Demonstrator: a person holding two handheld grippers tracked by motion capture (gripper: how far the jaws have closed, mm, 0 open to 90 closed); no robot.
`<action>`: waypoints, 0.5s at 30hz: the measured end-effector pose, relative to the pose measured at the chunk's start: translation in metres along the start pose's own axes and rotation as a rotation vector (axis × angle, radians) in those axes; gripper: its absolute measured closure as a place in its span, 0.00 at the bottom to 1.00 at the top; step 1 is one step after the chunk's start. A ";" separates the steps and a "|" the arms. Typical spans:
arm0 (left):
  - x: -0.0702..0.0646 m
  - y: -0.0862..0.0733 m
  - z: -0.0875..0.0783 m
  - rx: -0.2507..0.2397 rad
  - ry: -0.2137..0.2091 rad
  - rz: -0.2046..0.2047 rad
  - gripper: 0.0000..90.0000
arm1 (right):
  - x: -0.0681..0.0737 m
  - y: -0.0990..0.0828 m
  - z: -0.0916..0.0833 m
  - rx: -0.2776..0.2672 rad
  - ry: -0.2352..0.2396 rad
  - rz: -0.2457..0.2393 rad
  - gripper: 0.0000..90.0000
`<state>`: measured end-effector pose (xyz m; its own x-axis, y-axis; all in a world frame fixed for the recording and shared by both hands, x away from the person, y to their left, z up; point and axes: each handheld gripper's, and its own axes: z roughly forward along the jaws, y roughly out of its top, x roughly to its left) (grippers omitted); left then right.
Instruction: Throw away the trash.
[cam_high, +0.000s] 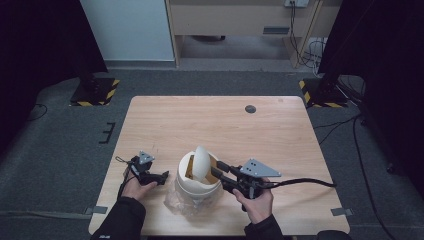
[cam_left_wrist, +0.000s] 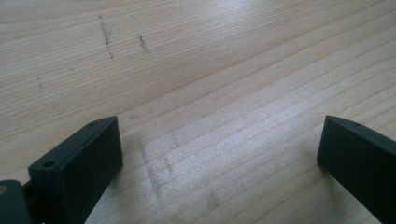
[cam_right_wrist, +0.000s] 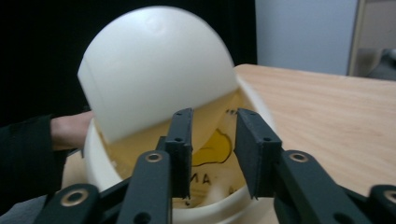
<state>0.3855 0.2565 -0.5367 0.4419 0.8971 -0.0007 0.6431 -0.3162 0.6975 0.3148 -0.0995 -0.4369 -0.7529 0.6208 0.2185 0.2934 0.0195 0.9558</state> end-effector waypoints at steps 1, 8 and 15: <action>0.000 0.000 0.000 0.000 0.000 0.000 0.00 | -0.001 0.002 -0.001 -0.003 -0.015 -0.006 0.68; 0.000 0.000 0.000 0.000 0.000 0.000 0.00 | -0.031 0.014 -0.008 -0.031 -0.119 0.008 0.50; 0.000 0.000 0.000 0.001 0.000 0.002 0.00 | -0.070 0.020 0.001 0.064 -0.207 0.026 0.39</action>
<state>0.3855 0.2566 -0.5366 0.4427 0.8967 0.0006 0.6431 -0.3180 0.6967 0.3736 -0.1418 -0.4335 -0.6098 0.7691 0.1913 0.3526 0.0471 0.9346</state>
